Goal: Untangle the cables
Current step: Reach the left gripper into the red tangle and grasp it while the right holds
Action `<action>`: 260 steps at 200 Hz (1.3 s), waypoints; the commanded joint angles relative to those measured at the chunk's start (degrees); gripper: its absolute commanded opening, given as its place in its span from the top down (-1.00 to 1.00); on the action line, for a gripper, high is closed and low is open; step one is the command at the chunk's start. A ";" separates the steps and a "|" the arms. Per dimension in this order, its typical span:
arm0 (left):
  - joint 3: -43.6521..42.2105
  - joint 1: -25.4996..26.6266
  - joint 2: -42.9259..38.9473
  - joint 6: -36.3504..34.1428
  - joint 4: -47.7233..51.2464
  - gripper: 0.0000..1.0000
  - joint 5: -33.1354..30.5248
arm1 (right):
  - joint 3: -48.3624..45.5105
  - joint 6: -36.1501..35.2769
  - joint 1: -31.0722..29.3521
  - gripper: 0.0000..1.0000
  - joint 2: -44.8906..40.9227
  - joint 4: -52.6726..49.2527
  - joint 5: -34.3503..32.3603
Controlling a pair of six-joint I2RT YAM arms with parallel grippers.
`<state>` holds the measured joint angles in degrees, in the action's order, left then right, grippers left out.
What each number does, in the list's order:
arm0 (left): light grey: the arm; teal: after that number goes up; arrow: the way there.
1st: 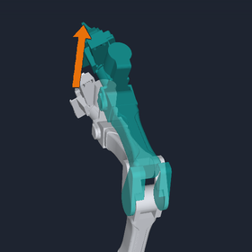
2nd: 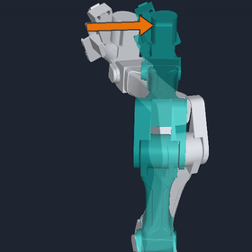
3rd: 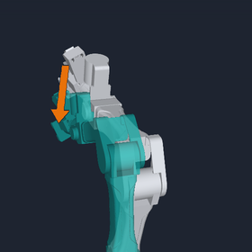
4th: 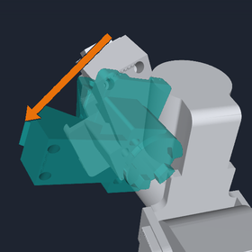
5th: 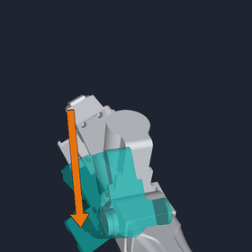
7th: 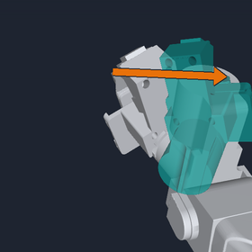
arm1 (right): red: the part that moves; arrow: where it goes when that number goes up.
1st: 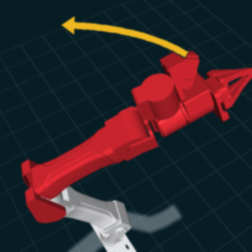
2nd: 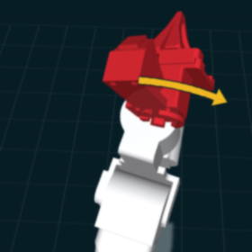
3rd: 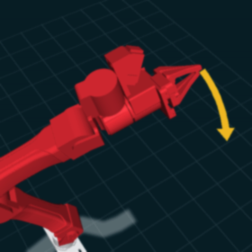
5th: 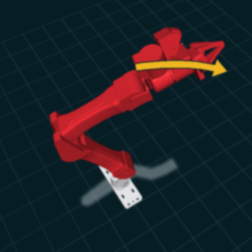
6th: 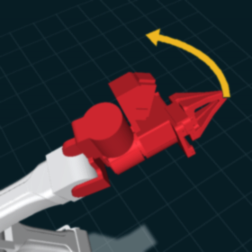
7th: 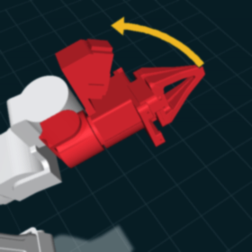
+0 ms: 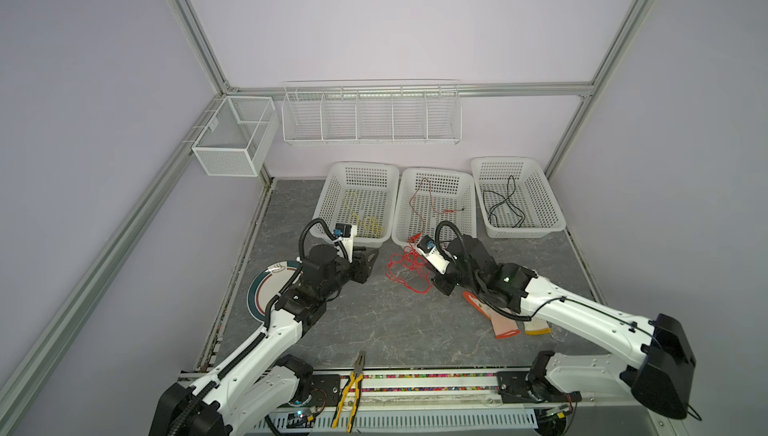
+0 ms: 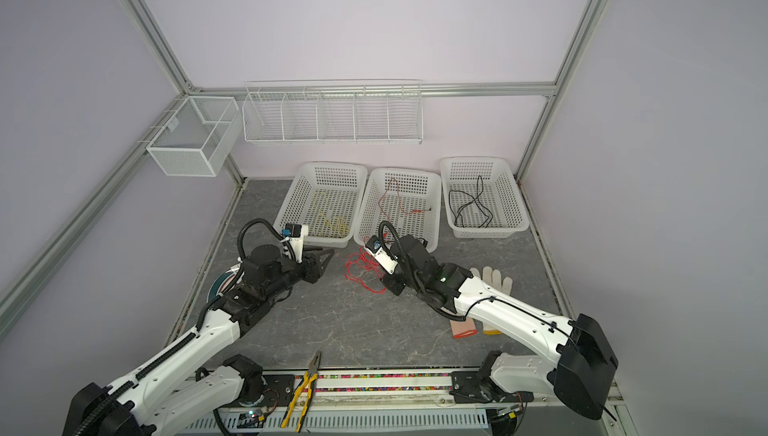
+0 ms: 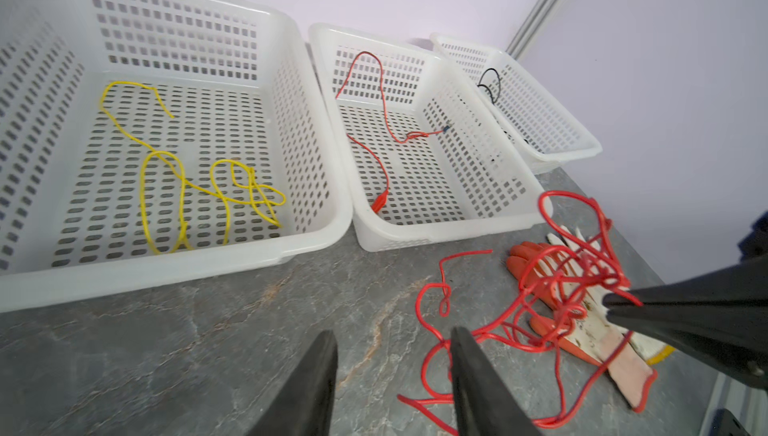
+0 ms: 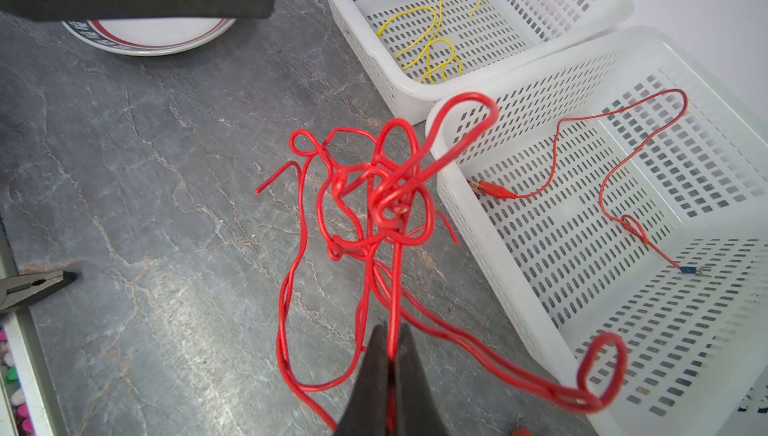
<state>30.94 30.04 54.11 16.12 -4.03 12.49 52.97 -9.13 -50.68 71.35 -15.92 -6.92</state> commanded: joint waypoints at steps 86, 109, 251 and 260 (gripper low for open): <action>2.63 9.86 2.41 -8.51 1.65 0.13 7.21 | 3.26 2.68 -0.09 0.87 2.69 1.06 1.93; 1.99 11.47 3.67 -8.68 -0.13 0.14 4.58 | 3.47 3.12 -0.15 0.87 2.91 1.24 3.36; -4.51 20.51 2.38 -33.26 -7.64 0.19 -14.94 | 5.13 1.53 -0.13 0.87 2.01 -2.83 8.47; -4.49 20.88 2.58 -34.78 -7.66 0.19 -15.43 | 5.23 1.33 -0.16 0.87 1.95 -3.05 8.58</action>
<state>27.51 49.95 56.88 -11.84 -8.75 -0.16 56.38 -6.48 -50.68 74.15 -18.61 -0.25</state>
